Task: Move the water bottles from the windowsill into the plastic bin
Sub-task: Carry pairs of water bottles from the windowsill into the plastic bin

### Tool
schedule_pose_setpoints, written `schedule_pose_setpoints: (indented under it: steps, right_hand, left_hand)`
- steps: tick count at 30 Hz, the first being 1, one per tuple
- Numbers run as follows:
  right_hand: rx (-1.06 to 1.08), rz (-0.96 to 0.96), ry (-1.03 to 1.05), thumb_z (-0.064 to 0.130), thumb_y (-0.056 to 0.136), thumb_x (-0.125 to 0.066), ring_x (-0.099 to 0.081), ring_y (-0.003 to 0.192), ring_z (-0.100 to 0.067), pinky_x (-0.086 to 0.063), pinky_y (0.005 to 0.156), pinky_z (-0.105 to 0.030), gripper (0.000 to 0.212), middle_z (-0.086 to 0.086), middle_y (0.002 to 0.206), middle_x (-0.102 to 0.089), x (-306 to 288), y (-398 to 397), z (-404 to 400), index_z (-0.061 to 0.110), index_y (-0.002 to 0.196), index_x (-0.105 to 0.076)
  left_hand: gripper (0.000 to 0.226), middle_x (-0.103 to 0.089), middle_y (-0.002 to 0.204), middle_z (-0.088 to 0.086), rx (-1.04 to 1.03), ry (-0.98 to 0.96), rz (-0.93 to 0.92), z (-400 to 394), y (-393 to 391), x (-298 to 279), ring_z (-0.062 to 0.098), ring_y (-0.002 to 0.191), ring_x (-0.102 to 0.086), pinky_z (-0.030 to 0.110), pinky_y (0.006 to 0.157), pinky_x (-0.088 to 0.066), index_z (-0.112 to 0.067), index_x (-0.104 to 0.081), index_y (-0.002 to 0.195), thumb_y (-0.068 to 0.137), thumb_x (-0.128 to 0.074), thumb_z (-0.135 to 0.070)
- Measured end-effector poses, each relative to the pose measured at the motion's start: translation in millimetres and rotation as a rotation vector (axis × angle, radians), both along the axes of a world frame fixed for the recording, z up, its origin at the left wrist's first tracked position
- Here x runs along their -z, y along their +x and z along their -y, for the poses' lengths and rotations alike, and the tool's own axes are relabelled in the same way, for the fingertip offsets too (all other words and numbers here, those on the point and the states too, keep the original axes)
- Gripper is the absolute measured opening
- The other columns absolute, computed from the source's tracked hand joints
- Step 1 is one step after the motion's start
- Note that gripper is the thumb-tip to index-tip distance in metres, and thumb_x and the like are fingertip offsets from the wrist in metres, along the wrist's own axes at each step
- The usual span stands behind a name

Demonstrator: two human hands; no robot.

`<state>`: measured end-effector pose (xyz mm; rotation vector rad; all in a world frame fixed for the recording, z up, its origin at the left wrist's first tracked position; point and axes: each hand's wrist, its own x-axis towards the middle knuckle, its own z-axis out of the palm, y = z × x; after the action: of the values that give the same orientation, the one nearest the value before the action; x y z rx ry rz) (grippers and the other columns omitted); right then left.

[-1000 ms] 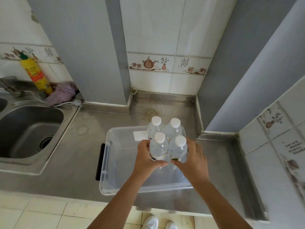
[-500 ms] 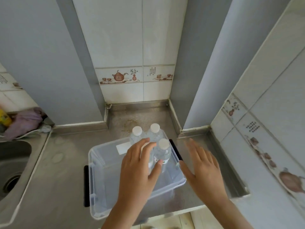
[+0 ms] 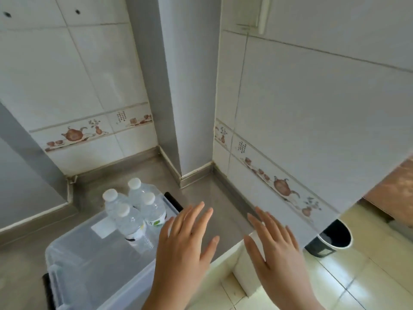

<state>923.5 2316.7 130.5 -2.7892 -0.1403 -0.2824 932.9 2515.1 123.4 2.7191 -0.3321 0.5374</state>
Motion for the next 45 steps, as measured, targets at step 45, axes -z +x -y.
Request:
schedule_pose_setpoints:
  steps: [45]
  right_hand:
    - [1.451,0.038,0.076,0.044,0.092,-0.028,-0.018,0.137,-0.008,-0.024,0.111,-0.045,0.051,0.009,0.151,-0.034,8.6,-287.0,635.7,0.031,0.140,-0.039]
  left_hand:
    - [0.051,-0.063,0.135,-0.004,1.455,0.098,-0.026,835.1,-78.8,14.1,0.021,0.127,-0.057,0.047,0.098,-0.050,-0.024,-0.064,0.129,0.089,-0.046,-0.049]
